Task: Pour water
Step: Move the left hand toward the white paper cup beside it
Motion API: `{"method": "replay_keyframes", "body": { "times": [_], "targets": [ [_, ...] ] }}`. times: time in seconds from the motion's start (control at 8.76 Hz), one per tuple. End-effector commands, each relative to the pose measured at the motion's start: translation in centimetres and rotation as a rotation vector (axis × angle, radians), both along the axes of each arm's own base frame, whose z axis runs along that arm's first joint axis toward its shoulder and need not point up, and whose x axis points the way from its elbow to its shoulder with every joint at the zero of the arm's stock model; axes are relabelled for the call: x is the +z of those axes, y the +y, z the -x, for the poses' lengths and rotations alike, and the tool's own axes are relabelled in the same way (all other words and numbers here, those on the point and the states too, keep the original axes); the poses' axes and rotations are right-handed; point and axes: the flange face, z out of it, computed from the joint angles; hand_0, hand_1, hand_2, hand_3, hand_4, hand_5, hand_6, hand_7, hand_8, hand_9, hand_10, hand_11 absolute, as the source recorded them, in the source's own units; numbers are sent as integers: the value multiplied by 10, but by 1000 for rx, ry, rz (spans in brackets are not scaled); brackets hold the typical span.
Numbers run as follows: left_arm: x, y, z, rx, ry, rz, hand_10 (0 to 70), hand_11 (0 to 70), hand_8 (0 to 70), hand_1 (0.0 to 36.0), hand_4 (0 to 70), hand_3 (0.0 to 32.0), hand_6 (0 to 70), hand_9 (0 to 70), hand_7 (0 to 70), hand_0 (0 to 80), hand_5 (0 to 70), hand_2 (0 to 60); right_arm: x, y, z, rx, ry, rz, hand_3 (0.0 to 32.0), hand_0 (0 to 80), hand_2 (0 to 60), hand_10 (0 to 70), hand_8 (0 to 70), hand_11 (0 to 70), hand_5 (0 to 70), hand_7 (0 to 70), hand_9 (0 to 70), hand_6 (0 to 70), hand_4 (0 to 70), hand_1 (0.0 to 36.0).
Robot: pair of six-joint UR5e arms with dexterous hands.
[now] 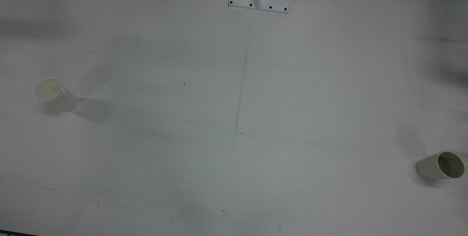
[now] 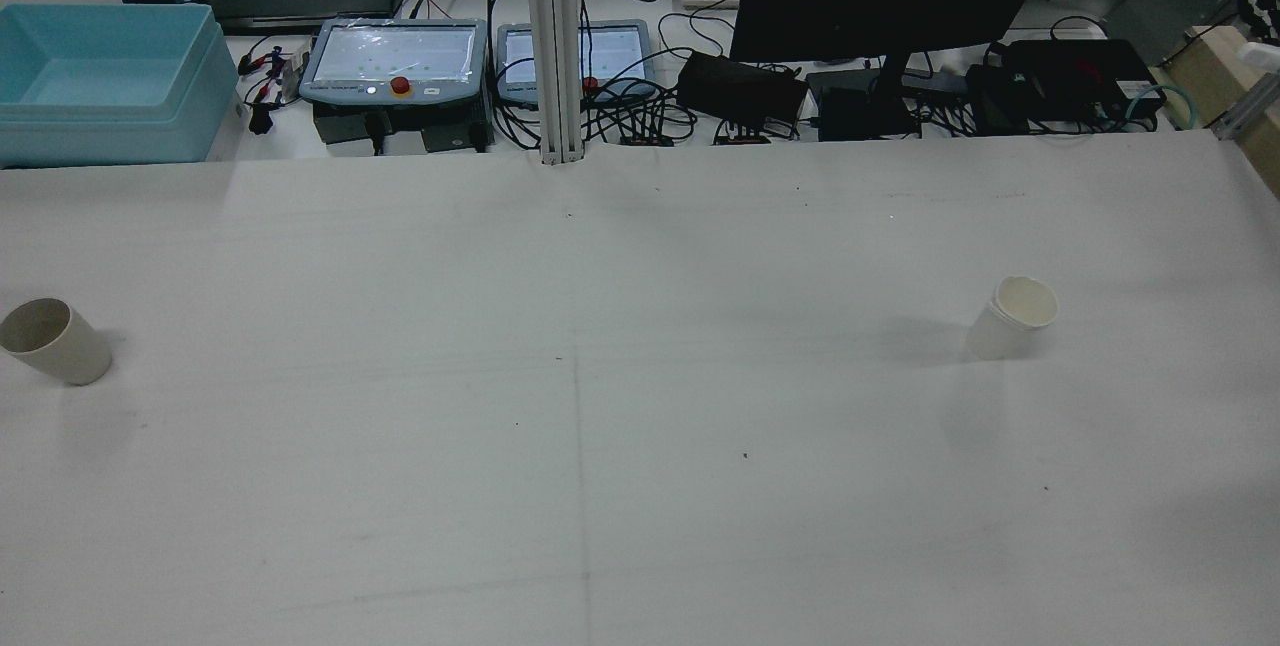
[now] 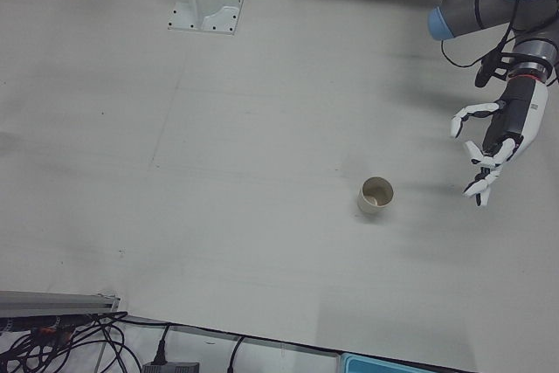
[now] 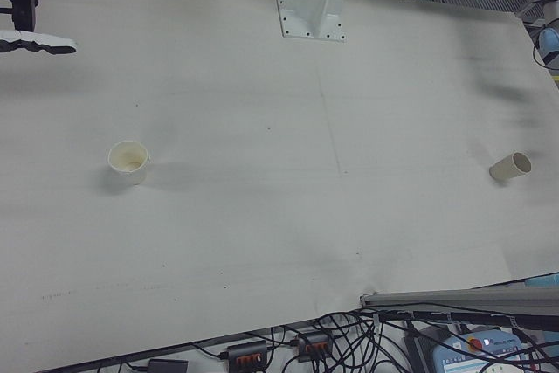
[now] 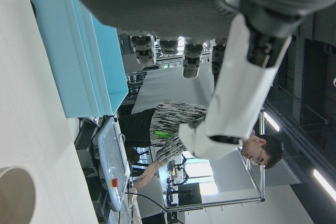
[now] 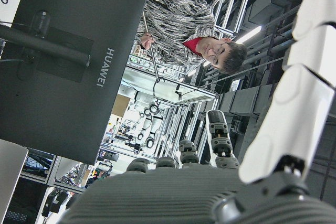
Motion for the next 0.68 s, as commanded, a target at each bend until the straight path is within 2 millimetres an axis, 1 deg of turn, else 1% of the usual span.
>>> {"method": "replay_keyframes", "body": {
  "times": [0.0,0.11,0.23,0.34,0.46,0.57],
  "targets": [
    [7,6,-4,2,-42,-59,51,126,52,360,125,0,59,18,160,800,191,100,5,1,1,-1,8,11,0,493,89,10,11,27,162,111,8,49,147,158],
    [3,5,-6,-14,-107,-108,41,99,42,332,106,0,35,14,140,800,162,0,14,2,1,-3,12,28,0,489,92,16,20,36,160,113,8,55,136,157],
    [-1,2,-9,-34,-177,-161,36,88,38,291,74,64,15,11,125,800,88,0,21,6,3,-10,15,42,0,502,100,22,18,46,163,112,8,55,139,172],
    [9,2,-19,-26,-207,-179,35,87,38,285,69,74,10,9,115,800,87,0,31,13,12,-32,21,64,0,505,109,25,20,52,170,113,9,58,139,179],
    [41,4,-22,-22,-217,-170,36,88,39,288,61,106,4,8,110,800,72,0,51,14,16,-40,31,104,0,504,126,33,24,64,189,124,14,65,132,184],
    [64,3,-25,-34,-252,-185,35,87,38,286,58,118,3,7,109,800,66,0,85,16,24,-58,49,169,0,503,121,35,24,66,180,119,12,60,116,181]
  ]
}}
